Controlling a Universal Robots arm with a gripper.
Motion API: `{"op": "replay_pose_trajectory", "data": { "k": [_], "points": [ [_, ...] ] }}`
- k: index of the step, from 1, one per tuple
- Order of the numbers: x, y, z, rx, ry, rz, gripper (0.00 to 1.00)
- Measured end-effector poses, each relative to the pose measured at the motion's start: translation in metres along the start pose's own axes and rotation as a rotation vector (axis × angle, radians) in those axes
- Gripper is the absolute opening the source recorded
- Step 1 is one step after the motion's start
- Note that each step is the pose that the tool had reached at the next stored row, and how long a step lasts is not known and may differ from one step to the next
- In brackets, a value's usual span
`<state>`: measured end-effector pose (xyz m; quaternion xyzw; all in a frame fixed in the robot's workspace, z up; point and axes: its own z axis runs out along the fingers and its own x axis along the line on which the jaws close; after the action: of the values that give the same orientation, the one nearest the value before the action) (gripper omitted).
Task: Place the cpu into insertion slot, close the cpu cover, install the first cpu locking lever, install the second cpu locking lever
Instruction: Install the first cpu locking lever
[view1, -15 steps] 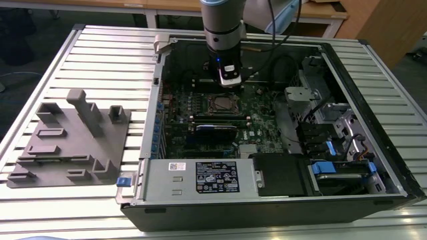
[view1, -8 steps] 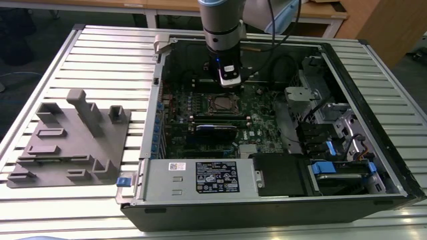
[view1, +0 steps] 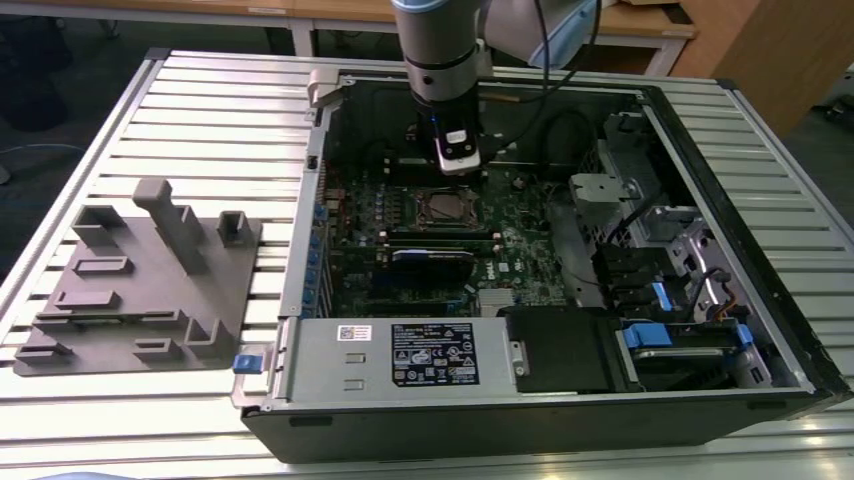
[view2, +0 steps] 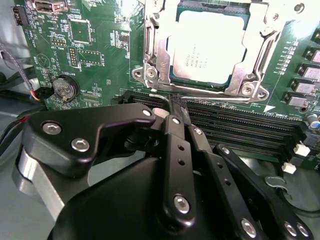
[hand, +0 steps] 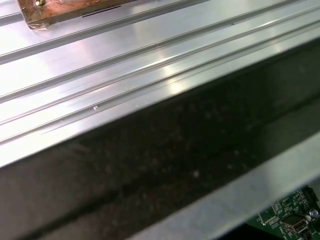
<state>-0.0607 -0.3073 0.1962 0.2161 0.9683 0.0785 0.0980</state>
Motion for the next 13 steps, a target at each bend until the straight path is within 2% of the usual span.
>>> {"op": "replay_pose_trajectory", "data": {
  "k": [8, 13],
  "points": [
    [0.0001, -0.0013, -0.0002, -0.0024, -0.0166, -0.003, 0.1],
    [0.0, -0.0043, -0.0003, -0.0044, -0.0212, -0.004, 0.1]
  ]
}}
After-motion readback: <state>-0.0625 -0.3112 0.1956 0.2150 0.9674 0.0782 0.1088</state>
